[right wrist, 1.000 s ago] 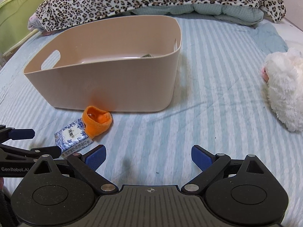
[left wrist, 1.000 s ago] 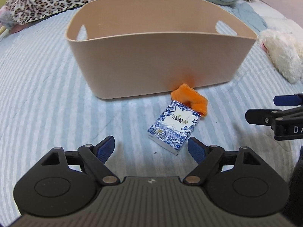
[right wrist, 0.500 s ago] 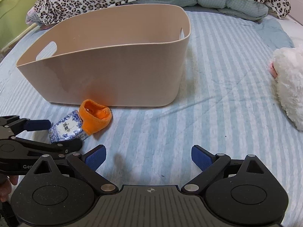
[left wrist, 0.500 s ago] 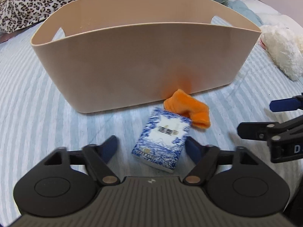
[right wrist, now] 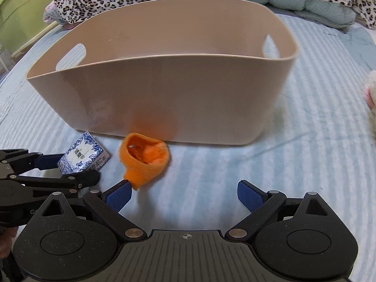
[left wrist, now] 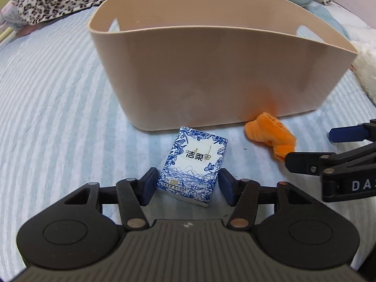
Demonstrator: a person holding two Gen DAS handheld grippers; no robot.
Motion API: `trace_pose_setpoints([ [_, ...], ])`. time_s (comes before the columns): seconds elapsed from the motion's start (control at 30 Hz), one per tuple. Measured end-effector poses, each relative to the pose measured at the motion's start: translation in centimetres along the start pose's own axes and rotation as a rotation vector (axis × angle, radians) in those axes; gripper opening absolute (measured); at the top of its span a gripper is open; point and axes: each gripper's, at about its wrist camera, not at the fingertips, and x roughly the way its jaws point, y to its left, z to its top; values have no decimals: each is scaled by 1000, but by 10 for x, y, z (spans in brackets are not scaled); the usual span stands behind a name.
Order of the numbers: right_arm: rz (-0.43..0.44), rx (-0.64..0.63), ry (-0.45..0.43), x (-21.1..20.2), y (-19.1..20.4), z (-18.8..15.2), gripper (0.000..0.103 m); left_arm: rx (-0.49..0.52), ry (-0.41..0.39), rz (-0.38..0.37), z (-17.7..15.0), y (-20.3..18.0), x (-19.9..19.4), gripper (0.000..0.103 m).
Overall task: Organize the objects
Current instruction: 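Grasp the blue-and-white tissue pack with the left gripper while the right gripper grasps the orange cloth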
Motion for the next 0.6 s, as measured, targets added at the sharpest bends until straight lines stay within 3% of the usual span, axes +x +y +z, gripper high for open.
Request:
trace_pose_setpoints([
  [0.13, 10, 12, -6, 11, 5, 6, 97, -4, 2, 20, 1, 2, 2, 68],
  [0.23, -7, 3, -16, 18, 8, 9, 87, 11, -10, 14, 0, 3, 3, 64],
  [0.3, -4, -7, -27, 17, 10, 12, 74, 18, -19, 2, 0, 2, 3, 51],
  [0.43, -16, -26, -26, 16, 13, 12, 57, 21, -37, 11, -1, 2, 1, 47],
  [0.53, -20, -48, -25, 12, 13, 9, 32, 15, -51, 24, -5, 1, -2, 47],
  [0.6, -23, -52, -24, 8, 13, 8, 10, 13, -55, 33, -7, 0, -5, 47],
])
